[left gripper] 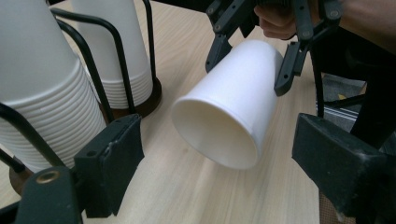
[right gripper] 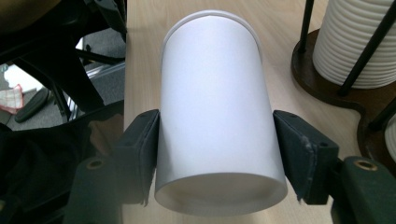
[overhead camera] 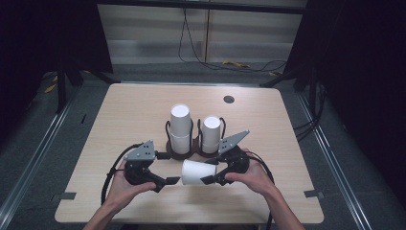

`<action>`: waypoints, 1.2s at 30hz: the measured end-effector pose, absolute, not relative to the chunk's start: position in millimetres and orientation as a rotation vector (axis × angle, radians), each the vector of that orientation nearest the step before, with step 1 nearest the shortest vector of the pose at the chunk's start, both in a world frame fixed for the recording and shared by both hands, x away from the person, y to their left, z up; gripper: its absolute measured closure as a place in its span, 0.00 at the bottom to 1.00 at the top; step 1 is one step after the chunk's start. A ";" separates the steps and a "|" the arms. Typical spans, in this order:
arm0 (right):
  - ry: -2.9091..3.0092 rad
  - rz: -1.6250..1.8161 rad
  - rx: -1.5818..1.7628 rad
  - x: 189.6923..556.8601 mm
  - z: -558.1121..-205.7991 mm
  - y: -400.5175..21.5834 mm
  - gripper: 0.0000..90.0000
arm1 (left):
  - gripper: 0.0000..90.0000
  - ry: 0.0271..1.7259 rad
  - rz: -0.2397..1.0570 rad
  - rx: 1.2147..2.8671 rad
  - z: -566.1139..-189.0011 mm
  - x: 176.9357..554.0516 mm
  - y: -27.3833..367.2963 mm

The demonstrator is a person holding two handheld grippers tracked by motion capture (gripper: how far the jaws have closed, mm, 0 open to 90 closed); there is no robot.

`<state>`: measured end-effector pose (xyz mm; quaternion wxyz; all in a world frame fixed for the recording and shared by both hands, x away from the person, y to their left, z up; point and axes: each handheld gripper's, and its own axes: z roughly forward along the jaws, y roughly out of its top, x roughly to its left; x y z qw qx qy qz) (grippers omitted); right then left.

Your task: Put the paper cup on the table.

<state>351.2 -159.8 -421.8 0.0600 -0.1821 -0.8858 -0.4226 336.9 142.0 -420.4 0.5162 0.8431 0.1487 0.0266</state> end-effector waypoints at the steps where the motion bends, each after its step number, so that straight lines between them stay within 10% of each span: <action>1: -2.673 -1.284 -0.552 351.4 -421.9 -160.4 0.39 | 0.18 0.358 0.071 2.024 -420.7 336.2 142.0; 36: -2.576 -1.548 -0.540 348.2 -424.0 -165.0 0.39 | 0.17 0.384 0.025 1.921 -418.1 335.8 143.5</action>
